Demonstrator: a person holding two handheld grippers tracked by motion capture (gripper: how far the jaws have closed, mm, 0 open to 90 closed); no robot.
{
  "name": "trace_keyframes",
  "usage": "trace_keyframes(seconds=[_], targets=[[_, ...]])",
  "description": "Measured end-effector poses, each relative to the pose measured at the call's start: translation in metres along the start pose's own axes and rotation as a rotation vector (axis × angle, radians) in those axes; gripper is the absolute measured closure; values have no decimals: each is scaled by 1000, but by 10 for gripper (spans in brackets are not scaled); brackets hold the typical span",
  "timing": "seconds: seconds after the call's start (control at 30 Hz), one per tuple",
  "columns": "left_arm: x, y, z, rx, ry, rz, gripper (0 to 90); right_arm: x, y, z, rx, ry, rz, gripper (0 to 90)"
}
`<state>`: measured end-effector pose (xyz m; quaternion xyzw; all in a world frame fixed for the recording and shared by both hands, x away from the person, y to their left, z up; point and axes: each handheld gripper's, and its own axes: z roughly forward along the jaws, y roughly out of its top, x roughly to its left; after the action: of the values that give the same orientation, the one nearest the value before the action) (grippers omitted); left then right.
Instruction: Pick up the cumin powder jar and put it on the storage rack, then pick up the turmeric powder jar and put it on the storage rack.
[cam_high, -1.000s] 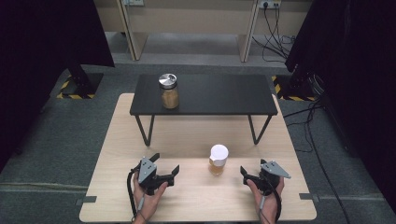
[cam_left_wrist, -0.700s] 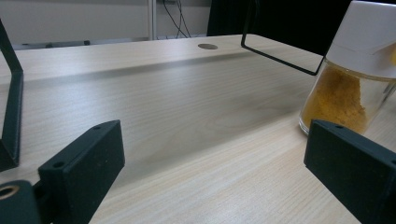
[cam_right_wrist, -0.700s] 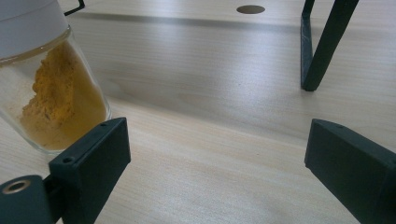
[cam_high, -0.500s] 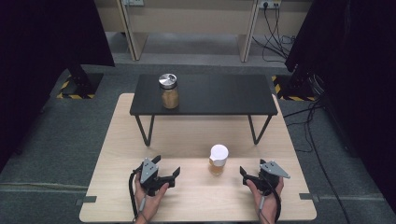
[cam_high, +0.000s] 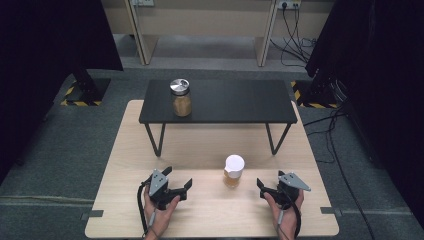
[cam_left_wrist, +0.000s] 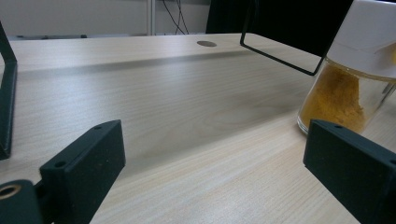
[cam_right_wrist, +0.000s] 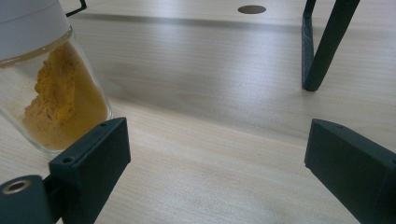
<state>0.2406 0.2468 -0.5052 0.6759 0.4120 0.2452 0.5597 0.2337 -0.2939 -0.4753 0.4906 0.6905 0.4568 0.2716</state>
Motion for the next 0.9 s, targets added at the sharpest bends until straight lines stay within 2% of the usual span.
trace_keyframes(seconds=[0.9], targets=[[1, -1, -1, -4, -1, -2, 48, -2, -1, 0, -6, 19, -5, 70]])
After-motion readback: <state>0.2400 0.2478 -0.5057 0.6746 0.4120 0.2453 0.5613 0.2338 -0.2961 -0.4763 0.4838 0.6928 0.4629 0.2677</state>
